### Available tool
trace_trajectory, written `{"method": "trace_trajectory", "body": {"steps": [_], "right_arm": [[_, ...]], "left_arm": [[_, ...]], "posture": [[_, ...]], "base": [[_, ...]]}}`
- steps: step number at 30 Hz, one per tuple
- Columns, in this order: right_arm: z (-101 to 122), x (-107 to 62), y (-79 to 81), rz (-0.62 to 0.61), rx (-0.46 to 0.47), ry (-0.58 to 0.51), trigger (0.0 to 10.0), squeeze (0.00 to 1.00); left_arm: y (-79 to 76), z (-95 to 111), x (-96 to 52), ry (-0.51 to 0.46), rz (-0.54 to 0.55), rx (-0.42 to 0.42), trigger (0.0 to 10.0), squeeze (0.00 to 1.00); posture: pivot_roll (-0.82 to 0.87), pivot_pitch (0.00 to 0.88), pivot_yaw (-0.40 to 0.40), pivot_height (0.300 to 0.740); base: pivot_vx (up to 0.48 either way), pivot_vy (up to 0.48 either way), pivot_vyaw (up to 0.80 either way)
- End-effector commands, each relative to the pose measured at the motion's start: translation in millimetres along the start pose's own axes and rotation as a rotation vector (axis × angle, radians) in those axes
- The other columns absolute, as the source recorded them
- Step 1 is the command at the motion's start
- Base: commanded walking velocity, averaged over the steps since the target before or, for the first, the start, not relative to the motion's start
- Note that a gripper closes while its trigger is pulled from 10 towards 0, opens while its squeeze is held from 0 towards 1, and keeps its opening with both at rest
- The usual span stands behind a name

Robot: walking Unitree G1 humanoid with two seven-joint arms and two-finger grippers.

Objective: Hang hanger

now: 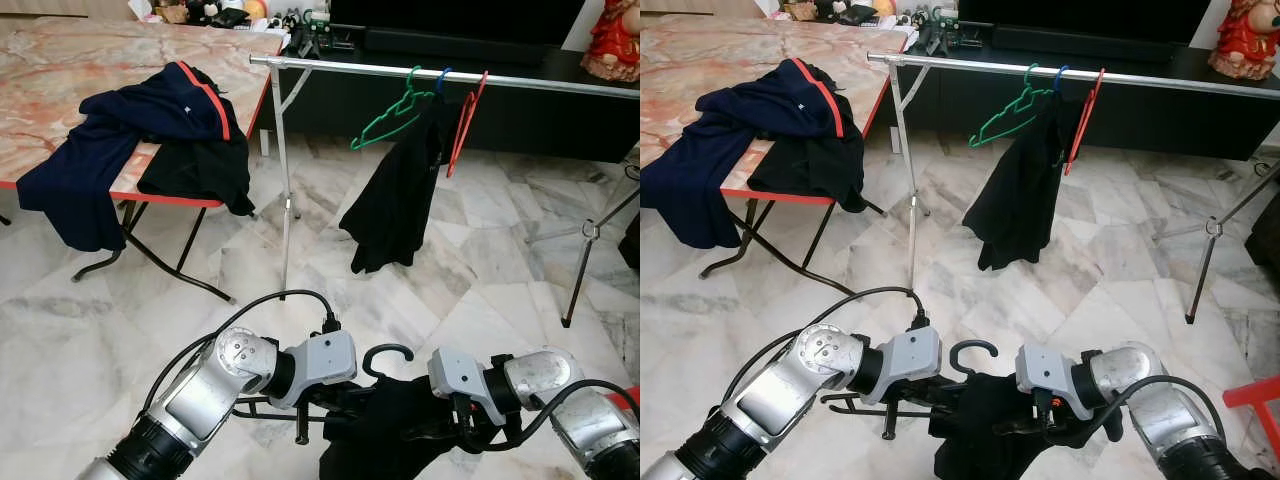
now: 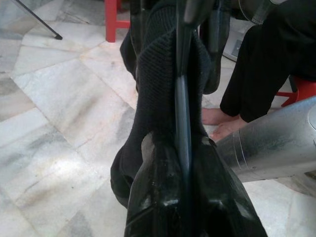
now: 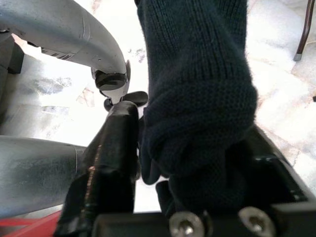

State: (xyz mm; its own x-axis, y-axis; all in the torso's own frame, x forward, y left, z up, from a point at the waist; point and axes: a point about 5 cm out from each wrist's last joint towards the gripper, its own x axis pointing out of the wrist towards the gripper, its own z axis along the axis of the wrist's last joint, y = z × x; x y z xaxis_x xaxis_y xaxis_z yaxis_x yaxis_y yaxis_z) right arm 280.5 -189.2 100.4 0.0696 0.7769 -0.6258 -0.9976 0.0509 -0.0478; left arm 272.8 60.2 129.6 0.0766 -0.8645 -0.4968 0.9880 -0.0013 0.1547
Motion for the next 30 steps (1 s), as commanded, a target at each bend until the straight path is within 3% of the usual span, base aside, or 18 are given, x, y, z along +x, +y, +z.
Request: {"method": "trace_trajectory", "body": {"steps": [1,22,23,24,25,30], "right_arm": [[-0.6,-0.2,-0.1,0.006,-0.007,0.002,0.0,0.0],[0.2,6.1,2.6,0.039,-0.012,-0.009,0.0,0.0],[0.2,7.5,3.6,0.041,-0.013,-0.009,0.0,0.0],[0.5,8.3,4.2,0.043,-0.013,-0.011,0.0,0.0],[0.6,8.5,4.5,0.044,-0.013,-0.013,0.0,0.0],[-2.9,10.6,7.3,0.049,-0.009,-0.004,0.0,0.0]], "left_arm": [[-1.4,17.2,3.4,-0.042,-0.029,0.069,10.0,0.0],[4.5,18.8,0.8,-0.036,0.008,0.091,10.0,0.0],[4.6,18.7,0.7,-0.041,0.014,0.089,10.0,0.04],[4.8,18.5,0.4,-0.045,0.016,0.084,10.0,0.18],[4.9,18.4,0.0,-0.049,0.019,0.08,10.0,1.0],[1.9,9.9,-6.8,-0.013,-0.012,0.074,10.0,1.0]], "posture": [[-0.01,0.198,-0.072,0.74],[0.0,0.188,-0.072,0.74],[0.0,0.185,-0.07,0.74],[0.0,0.185,-0.07,0.74],[0.0,0.182,-0.067,0.74],[0.0,0.178,-0.064,0.74]], "base": [[0.0,0.0,0.0],[0.0,0.0,0.0],[0.0,0.0,0.0],[0.0,0.0,0.0],[0.0,0.0,0.0],[0.0,0.0,0.0]]}}
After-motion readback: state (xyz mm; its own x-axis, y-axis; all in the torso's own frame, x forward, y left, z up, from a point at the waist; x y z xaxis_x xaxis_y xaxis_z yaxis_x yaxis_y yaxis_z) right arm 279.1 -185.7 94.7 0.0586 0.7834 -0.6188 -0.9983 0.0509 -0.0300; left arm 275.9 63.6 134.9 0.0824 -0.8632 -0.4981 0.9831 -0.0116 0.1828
